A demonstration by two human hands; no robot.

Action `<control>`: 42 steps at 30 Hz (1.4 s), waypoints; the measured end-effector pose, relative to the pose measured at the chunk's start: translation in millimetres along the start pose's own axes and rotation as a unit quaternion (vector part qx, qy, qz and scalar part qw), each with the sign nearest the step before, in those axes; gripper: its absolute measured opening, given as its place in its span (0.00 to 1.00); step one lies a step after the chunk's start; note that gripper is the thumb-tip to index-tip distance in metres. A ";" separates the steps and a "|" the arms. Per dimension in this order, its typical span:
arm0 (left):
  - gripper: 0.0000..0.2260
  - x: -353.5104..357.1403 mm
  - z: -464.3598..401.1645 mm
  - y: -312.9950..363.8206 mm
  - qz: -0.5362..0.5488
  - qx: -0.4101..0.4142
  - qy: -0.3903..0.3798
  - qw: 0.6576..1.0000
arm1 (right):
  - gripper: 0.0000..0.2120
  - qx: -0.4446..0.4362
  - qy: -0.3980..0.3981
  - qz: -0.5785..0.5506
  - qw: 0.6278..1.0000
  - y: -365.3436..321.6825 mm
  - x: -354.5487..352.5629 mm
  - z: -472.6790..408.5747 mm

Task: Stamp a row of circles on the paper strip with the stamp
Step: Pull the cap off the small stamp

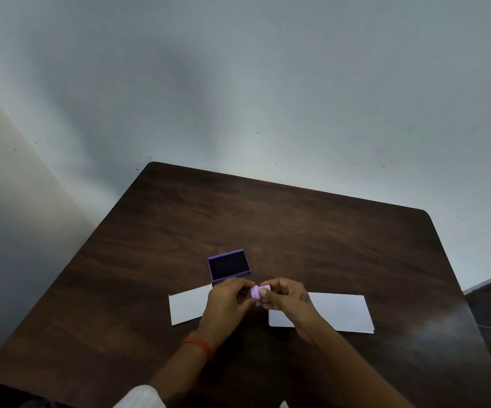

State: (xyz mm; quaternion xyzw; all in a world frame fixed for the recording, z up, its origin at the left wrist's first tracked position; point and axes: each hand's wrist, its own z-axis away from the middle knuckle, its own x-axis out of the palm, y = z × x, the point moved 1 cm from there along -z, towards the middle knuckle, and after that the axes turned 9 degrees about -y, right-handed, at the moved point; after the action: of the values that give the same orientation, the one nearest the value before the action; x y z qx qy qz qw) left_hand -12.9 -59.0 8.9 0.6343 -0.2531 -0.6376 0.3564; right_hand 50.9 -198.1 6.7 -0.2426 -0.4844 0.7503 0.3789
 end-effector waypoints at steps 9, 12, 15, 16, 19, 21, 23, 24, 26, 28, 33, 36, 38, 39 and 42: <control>0.11 0.4 -0.7 1.7 0.003 0.004 0.000 1.000 | 0.02 0.003 0.000 -0.004 1.000 -4.4 0.2 3.6; 0.11 -0.1 0.1 1.5 0.006 0.010 0.002 1.000 | 0.06 -0.012 -0.003 -0.001 1.000 -5.6 -2.5 5.5; 0.11 -0.5 0.6 1.6 0.000 0.014 0.008 1.000 | 0.12 0.012 0.001 -0.022 1.000 -5.5 -2.2 5.3; 0.11 -0.3 0.4 1.6 -0.001 0.016 0.009 1.000 | 0.12 0.018 0.002 -0.030 0.999 -5.1 -1.9 5.4; 0.10 0.5 0.0 0.2 0.014 0.007 0.010 1.000 | 0.11 0.043 0.018 -0.090 0.995 -6.3 -3.9 7.1; 0.09 2.2 -0.6 -3.1 0.042 -0.013 0.007 0.999 | 0.10 0.061 0.025 -0.155 0.986 -7.5 -7.6 9.0; 0.09 5.2 -0.9 -7.4 0.068 -0.041 -0.008 0.997 | 0.08 0.077 0.020 -0.228 0.970 -7.9 -11.4 11.6; 0.09 7.3 -0.8 -9.8 0.080 -0.055 -0.018 0.995 | 0.08 0.083 0.014 -0.263 0.961 -7.4 -13.1 13.0; 0.12 12.0 0.2 -14.7 0.107 -0.086 -0.041 0.990 | 0.08 0.094 0.000 -0.318 0.944 -5.5 -15.7 15.7; 0.13 16.5 1.5 -17.9 0.136 -0.111 -0.066 0.982 | 0.08 0.106 -0.009 -0.354 0.929 -3.0 -17.1 18.0; 0.12 25.1 3.1 -22.1 0.118 -0.119 -0.087 0.982 | 0.10 0.119 -0.018 -0.410 0.904 1.0 -18.9 21.8; 0.10 28.4 0.0 -23.5 0.077 -0.107 -0.077 0.988 | 0.12 0.113 -0.027 -0.425 0.898 0.1 -19.7 23.0; 0.10 29.2 -2.0 -24.1 0.046 -0.099 -0.078 0.991 | 0.11 0.109 -0.030 -0.425 0.898 -1.0 -20.2 23.1; 0.10 29.2 -2.5 -24.7 0.031 -0.097 -0.080 0.992 | 0.11 0.106 -0.032 -0.425 0.899 -1.4 -20.4 23.0; 0.12 28.1 -2.9 -27.3 -0.001 -0.094 -0.085 0.992 | 0.11 0.101 -0.036 -0.430 0.897 -2.0 -21.3 21.8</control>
State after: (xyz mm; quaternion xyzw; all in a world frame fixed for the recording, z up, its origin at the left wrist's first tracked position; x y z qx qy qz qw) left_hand -12.0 -63.5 -30.1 0.5416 -0.2207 -0.7106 0.3912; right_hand 48.3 -226.6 17.5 0.0558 -0.4766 0.5673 0.6692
